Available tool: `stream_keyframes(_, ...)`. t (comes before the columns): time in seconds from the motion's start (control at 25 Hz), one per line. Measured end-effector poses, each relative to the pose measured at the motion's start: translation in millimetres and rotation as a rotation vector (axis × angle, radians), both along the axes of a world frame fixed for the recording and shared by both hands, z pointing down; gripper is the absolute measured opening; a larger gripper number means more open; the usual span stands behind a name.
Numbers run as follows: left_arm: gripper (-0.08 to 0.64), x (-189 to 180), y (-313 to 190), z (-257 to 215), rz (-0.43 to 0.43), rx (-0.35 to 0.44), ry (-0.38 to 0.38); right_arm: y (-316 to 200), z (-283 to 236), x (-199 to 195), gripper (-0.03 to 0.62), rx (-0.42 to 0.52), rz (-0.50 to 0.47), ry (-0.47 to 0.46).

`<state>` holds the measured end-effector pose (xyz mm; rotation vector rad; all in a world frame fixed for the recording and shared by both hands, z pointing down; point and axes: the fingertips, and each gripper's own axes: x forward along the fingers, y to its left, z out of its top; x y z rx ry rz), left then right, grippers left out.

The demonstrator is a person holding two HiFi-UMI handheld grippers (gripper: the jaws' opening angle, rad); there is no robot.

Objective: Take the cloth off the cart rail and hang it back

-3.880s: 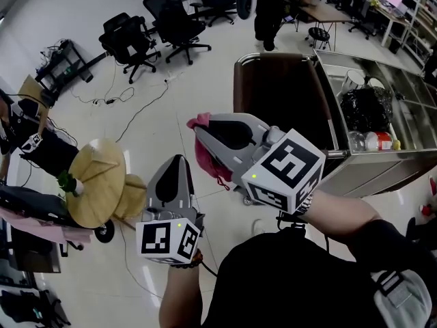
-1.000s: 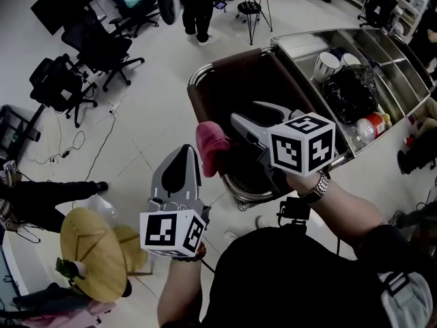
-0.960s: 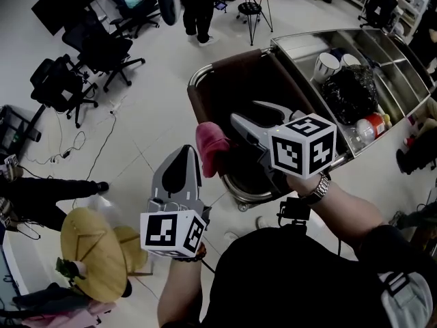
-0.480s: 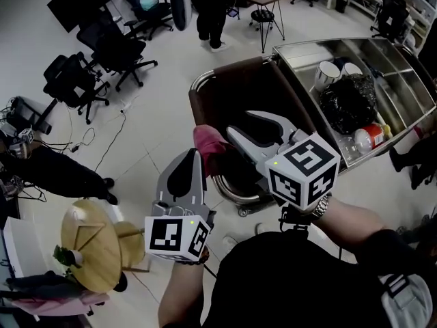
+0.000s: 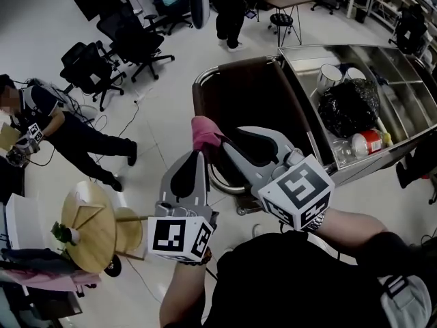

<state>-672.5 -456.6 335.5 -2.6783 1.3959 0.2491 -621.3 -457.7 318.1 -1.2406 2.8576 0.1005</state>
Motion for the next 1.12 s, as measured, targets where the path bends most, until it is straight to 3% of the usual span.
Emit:
stream_keyframes(0.36,0.003,0.5,77.5,-17.4,0.019,0.044,-0.019,88.3,-14.1,-7.3,0.020,0.118,0.012,0.014)
stream_keyframes(0.56,0.003,-8.2,121.6,-19.7,0.040,0.048,-0.007,142.7,-11.2,-19.6,0.000,-0.034,0.058,-0.007)
stream_keyframes(1.12,0.003,8.8,208.4,-18.8,0.092,0.043,0.010,233.8,-8.6,-5.8,0.000,-0.022,0.103,0.010)
